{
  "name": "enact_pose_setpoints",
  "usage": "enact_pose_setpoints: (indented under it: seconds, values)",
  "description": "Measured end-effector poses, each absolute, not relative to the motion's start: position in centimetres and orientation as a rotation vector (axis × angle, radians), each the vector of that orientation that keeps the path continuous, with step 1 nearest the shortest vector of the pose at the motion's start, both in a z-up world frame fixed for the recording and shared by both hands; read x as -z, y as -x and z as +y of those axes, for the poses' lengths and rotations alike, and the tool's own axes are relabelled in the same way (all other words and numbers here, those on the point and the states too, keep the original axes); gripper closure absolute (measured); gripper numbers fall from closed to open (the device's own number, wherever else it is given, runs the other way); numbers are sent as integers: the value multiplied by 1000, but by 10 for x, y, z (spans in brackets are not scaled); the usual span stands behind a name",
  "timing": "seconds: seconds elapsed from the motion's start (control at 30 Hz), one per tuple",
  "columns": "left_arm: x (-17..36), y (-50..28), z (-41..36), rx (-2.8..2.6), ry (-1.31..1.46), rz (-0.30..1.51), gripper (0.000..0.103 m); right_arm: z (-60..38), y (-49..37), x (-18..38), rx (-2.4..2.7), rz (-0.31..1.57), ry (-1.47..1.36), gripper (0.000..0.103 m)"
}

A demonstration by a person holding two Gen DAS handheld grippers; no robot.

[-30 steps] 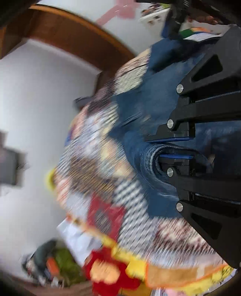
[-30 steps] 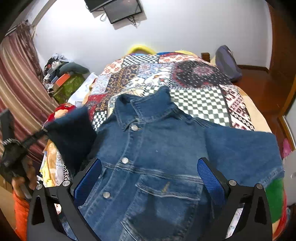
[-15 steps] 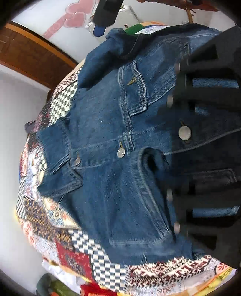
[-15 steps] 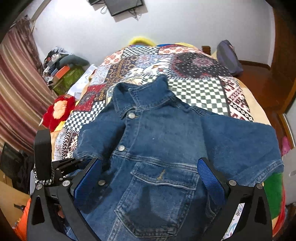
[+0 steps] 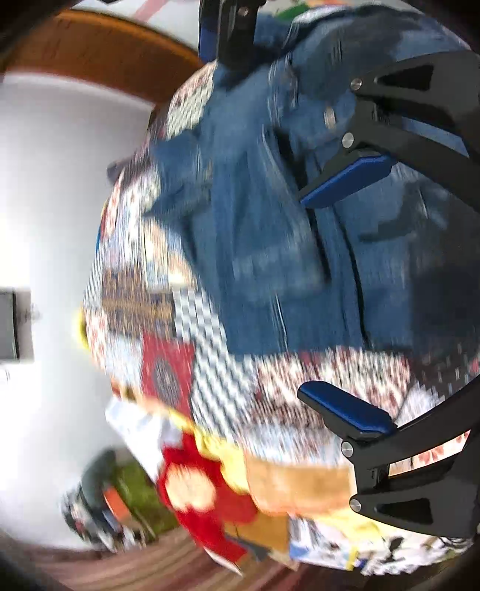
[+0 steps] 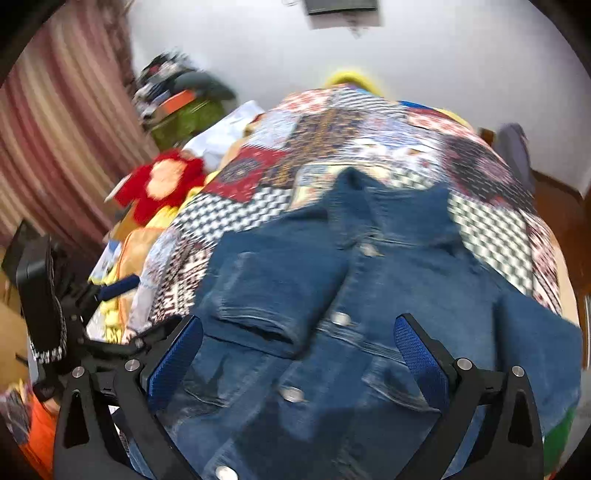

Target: Fold large clothes

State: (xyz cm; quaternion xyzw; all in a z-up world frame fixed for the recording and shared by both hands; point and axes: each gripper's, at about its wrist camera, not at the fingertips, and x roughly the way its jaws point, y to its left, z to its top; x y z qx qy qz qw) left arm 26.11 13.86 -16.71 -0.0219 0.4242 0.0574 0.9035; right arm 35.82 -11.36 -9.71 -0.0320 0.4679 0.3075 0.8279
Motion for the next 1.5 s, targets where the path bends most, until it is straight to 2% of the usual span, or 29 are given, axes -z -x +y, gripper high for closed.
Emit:
enact_pose_setpoints:
  seconds: [0.27,0.53,0.63,0.83,0.93,1.0,1.03,1.07,1.27,1.5]
  values:
    - [208,-240,217,-260,209,959,7,-28,-358,125,-736,1050,220,0]
    - [248,-230,241,-295,302,1036,7,40,-367,175,-774,1113,431,0]
    - [257,-230,245,-289,335,1051,7,59,-368,198,-777,1134,522,5]
    - [269,-234,247,-281,356,1072,7,66,-362,230,-768,1078,700,24]
    - [270,-237,245,-271,363,1080,7,61,-361,231,-798,1052,710,45]
    - [268,-238,243,-269,357,1078,7,59,-364,226,-813,1057,668,68]
    - [265,-239,241,-266,353,1072,7,58,-365,224,-818,1060,644,73]
    - [262,-239,239,-263,350,1066,7,56,-365,219,-823,1056,614,83]
    - [242,-248,228,-232,357,1027,7,34,-368,180,-808,986,456,86]
    - [218,-265,199,-191,269,1000,7,-37,-385,119,-735,912,212,86]
